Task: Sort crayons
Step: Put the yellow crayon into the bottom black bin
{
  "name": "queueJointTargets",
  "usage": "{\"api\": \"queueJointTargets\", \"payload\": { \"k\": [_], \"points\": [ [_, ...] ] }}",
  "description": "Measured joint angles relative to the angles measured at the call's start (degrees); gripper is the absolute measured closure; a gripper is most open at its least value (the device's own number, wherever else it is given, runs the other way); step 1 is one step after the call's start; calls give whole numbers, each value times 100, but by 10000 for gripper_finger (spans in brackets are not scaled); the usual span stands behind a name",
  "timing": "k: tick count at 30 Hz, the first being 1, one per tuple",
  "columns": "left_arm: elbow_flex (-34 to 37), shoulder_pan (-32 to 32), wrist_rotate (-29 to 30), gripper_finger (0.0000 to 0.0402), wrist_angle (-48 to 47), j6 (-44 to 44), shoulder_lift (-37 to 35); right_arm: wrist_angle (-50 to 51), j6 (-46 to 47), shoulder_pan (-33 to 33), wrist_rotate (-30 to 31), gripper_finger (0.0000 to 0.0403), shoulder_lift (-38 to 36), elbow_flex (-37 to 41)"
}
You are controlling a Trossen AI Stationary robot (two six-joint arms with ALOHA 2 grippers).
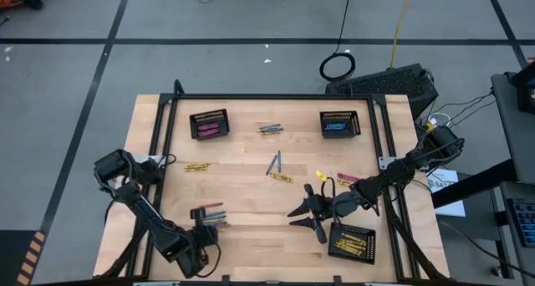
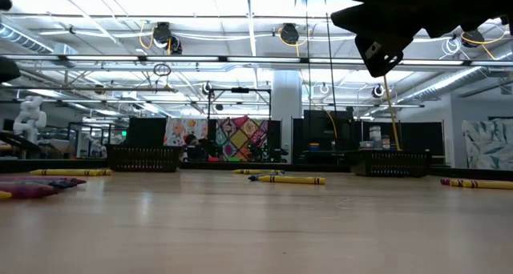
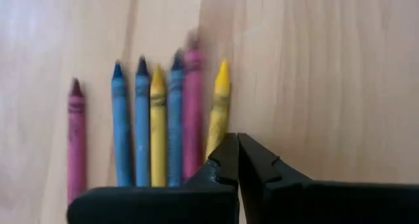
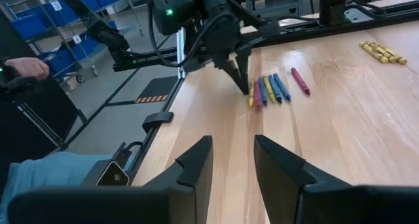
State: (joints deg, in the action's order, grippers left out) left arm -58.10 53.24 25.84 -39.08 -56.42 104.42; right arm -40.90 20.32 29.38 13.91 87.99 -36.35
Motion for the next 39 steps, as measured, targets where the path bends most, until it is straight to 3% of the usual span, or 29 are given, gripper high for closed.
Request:
{"api": "queueJointTargets", "payload": {
  "k": [9, 21, 26, 31, 35, 39],
  "points": [
    [-218, -272, 95, 401, -31, -12, -35, 106, 2, 1, 259, 303, 0, 0],
    [-676, -255, 748, 401, -1617, -1055, -750, 126, 26, 1, 258, 303, 0, 0],
    [-676, -169, 500, 401, -1507, -458, -767, 130, 65, 1, 258, 303, 0, -1],
    [-676, 53, 210, 401, -1292, -474, -767, 129, 64, 1, 258, 303, 0, -1],
    [-678, 306, 294, 401, -1136, -639, -767, 130, 59, 1, 258, 303, 0, -1],
    [-643, 546, 744, 401, -1057, -1071, -769, 130, 51, 1, 258, 303, 0, 0]
  ]
}}
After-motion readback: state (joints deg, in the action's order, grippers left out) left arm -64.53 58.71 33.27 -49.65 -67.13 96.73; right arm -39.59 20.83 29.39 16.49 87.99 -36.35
